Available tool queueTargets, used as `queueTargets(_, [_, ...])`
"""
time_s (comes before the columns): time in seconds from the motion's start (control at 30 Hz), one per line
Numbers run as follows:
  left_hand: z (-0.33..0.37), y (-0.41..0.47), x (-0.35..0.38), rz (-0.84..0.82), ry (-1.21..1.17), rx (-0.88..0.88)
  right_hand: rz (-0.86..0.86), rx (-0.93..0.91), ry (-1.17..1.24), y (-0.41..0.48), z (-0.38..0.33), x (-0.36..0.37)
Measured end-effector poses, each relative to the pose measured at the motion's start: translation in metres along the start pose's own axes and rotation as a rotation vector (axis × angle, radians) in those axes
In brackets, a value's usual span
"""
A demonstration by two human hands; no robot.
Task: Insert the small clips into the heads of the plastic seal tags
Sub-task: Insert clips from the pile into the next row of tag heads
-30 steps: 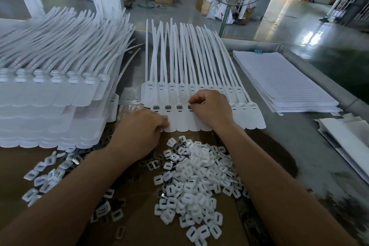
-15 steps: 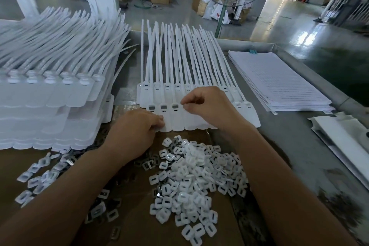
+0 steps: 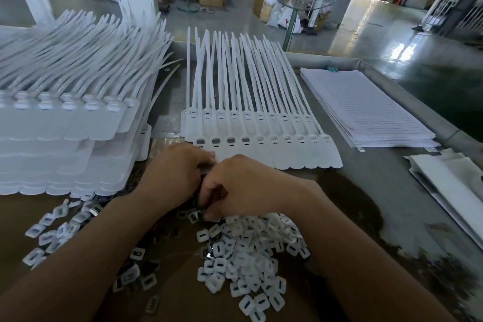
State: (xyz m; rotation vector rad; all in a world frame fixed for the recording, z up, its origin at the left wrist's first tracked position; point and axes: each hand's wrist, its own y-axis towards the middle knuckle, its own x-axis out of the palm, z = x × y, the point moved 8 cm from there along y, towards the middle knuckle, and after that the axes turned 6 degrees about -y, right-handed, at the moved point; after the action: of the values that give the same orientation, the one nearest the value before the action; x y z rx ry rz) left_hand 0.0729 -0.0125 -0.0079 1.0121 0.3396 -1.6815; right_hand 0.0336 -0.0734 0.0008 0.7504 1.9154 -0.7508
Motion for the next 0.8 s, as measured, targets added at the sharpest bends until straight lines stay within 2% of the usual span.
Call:
queueTargets(0.23, [0.002, 0.000, 0.000, 0.028, 0.004, 0.033, -0.024, 0.012, -0.099, 0.005, -0.002, 0.009])
queueTargets(0.47, [0.003, -0.001, -0.002, 0.033, -0.010, 0.047, 0.039, 0.034, -0.077, 0.005, 0.002, 0.005])
queueTargets(0.63, [0.005, -0.001, -0.003, 0.030, 0.004, 0.062, 0.024, 0.024, -0.084, 0.005, 0.002, 0.007])
queueTargets(0.8, [0.007, -0.002, -0.003, 0.002, -0.003, 0.060, 0.065, 0.013, 0.054, 0.004, 0.007, -0.001])
